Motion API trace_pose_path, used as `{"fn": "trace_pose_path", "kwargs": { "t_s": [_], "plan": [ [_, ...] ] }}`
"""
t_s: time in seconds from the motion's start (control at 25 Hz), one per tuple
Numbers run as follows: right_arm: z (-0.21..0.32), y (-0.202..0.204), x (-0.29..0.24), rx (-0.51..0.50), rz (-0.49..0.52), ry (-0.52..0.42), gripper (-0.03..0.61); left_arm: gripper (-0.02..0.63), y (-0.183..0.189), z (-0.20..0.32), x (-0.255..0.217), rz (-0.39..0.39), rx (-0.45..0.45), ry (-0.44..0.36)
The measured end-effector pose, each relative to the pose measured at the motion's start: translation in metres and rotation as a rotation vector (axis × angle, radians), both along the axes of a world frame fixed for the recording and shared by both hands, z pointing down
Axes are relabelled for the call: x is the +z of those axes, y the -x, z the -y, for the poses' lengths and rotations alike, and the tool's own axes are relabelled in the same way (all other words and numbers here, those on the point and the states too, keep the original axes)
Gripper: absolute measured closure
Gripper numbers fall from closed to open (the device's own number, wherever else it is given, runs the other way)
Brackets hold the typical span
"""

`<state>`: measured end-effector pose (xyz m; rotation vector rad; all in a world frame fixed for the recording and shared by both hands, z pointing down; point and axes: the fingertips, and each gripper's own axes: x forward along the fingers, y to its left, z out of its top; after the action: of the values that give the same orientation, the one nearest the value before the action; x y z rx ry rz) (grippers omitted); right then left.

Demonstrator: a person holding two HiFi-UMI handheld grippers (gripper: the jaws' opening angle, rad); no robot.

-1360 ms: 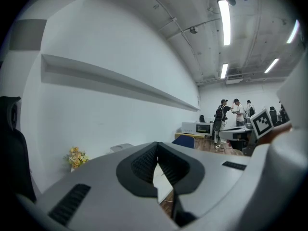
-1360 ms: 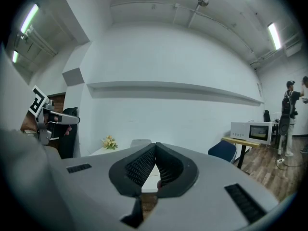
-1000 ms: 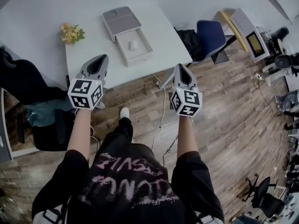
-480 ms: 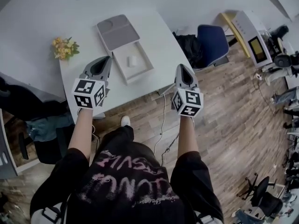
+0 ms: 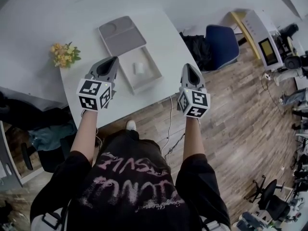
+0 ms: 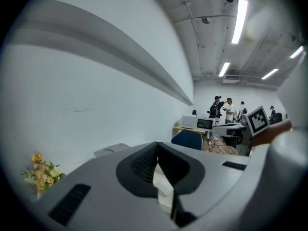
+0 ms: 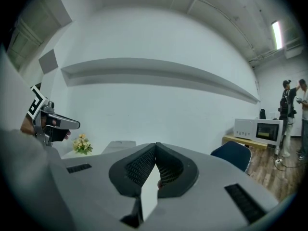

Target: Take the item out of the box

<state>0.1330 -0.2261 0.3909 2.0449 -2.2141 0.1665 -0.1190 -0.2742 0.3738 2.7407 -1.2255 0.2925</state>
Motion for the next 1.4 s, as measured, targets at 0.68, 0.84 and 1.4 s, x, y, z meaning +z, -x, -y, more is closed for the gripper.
{"fn": "trace_pose_path", "kwargs": {
  "t_s": [0.68, 0.84, 1.4],
  "plan": [
    [0.034, 0.004, -0.016, -0.057, -0.015, -0.022, 0.58, 0.612, -0.004, 0.021, -0.01, 0.001, -0.017, -0.002],
    [0.046, -0.004, -0.012, -0.088, -0.011, -0.011, 0.58, 0.612, -0.013, 0.025, -0.007, 0.008, -0.038, 0.01],
    [0.078, -0.023, 0.006, -0.199, 0.01, -0.005, 0.58, 0.612, -0.047, 0.037, 0.015, 0.067, -0.103, 0.071]
  ]
}}
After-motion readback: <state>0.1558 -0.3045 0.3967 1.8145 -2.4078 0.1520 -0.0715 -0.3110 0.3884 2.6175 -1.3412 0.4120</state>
